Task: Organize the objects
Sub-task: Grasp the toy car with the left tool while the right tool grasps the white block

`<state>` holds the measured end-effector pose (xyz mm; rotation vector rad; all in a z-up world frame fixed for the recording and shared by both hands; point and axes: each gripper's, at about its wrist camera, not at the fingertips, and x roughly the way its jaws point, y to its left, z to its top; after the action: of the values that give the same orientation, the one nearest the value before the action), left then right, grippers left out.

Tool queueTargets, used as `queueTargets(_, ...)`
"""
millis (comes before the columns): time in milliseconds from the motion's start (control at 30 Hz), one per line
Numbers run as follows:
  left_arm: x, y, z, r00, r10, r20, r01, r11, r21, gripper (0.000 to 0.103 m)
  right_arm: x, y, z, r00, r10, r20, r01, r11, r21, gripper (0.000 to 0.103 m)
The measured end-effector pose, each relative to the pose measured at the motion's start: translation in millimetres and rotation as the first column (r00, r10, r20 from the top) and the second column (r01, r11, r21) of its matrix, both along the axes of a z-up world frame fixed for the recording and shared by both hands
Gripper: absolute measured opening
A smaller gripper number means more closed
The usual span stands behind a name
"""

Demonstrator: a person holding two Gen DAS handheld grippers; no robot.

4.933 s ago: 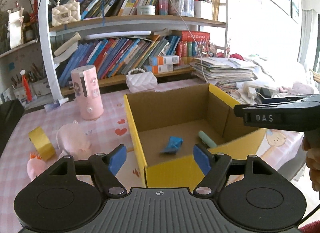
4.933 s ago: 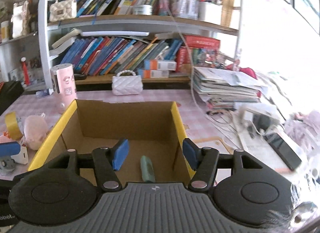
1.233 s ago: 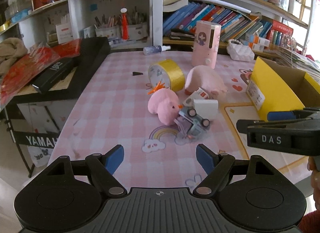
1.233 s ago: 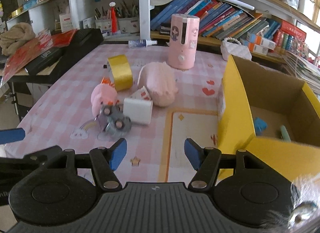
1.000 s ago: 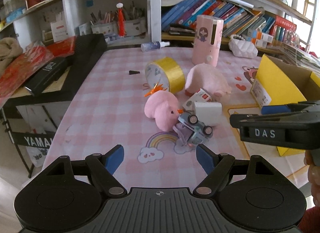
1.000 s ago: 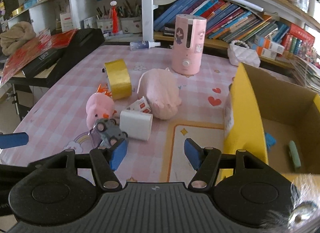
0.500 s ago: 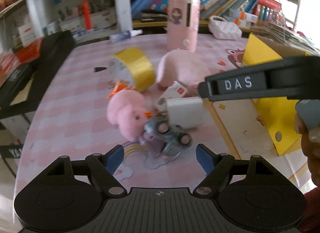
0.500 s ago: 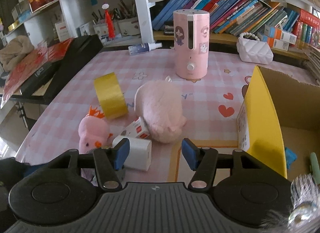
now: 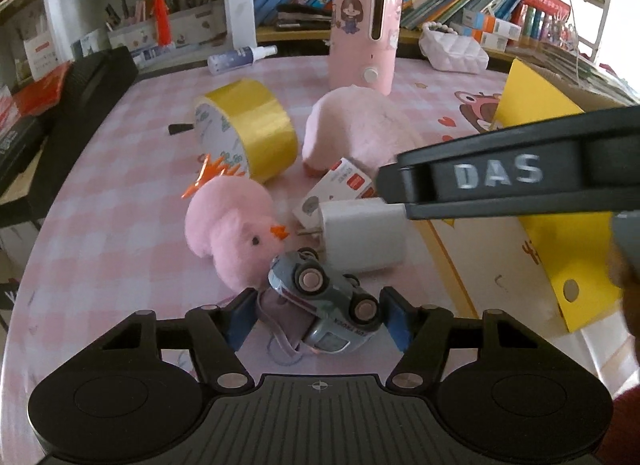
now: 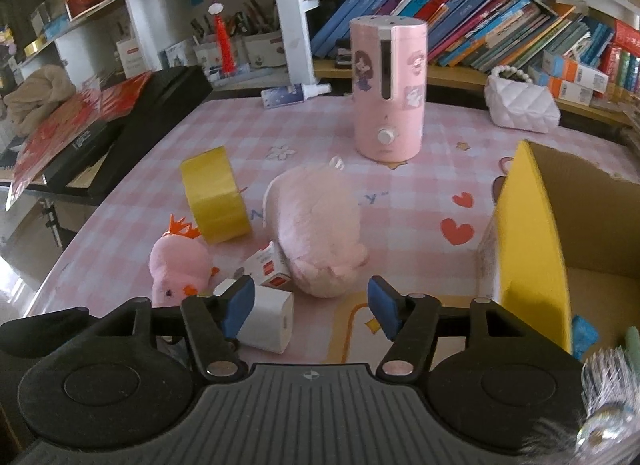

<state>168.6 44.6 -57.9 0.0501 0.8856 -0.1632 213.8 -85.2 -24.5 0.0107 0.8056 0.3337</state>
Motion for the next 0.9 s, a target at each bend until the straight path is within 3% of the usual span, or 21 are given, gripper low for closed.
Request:
queueTargets(300,-21.3,39.3,8.6,0.987,0.156,-0.024,-0.156,0.988,-0.012,0.066,13.3,33.8,-23.3,0.993,0.067,-0.096,-0.068,0.998,-0.001,0.067)
queueTargets(433,-28.7,51.5,13.0,0.978,0.206,-0.022,-0.206,0.978,-0.009,0.066,18.1,45.9,-35.2,0.988,0.072,-0.135,-0.075,0.997,-0.022,0.064)
queueTargets(567,-32.2,58.2,18.0,0.973,0.230,-0.010,-0.230,0.973,-0.023,0.066,17.7,46.9,-35.5,0.990,0.073,-0.118,-0.077,0.997,-0.027,0.053)
queueTargets(733,-31.9,63.4,24.6,0.970,0.242,0.009,-0.241,0.969,-0.062,0.066,14.0,45.7,-32.2,0.987,0.093,-0.130,-0.096,0.995,-0.019,0.053)
queueTargets(900,-39.5,66.2,32.7,0.971,0.235,0.037,-0.231,0.968,-0.097,0.066,1.9,37.8,-15.6,0.994,0.074,-0.082,-0.075,0.997,-0.011,0.053)
